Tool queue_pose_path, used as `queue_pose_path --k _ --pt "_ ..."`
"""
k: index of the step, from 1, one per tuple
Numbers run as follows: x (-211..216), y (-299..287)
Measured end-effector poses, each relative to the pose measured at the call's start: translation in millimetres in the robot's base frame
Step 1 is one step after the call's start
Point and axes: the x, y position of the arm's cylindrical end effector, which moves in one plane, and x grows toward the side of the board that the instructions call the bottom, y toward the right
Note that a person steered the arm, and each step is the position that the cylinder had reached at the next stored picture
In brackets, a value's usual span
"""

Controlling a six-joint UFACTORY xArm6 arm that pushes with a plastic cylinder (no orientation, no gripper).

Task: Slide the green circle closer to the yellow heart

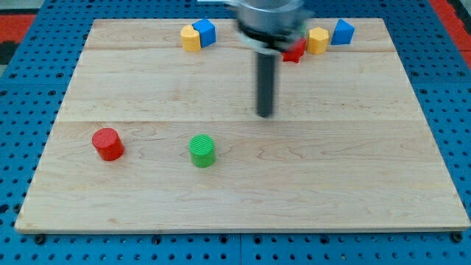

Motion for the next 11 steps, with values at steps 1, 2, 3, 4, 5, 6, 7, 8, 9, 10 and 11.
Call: queue_pose_path --k 1,2,3,4,5,6,7,8,9,10,11 --pt "91.6 -25.3" --pt "84.6 -116.9" --pt "42.3 -164.7" --pt "83.1 -146.2" --pt "38.2 -199.2" --pt "17.9 -215.7" --pt "-3.7 -244.5" --pt "-49.2 -237.6" --pt "-94.8 -222.9" --pt "-115.8 -191.6" --pt "-147.7 -166.4"
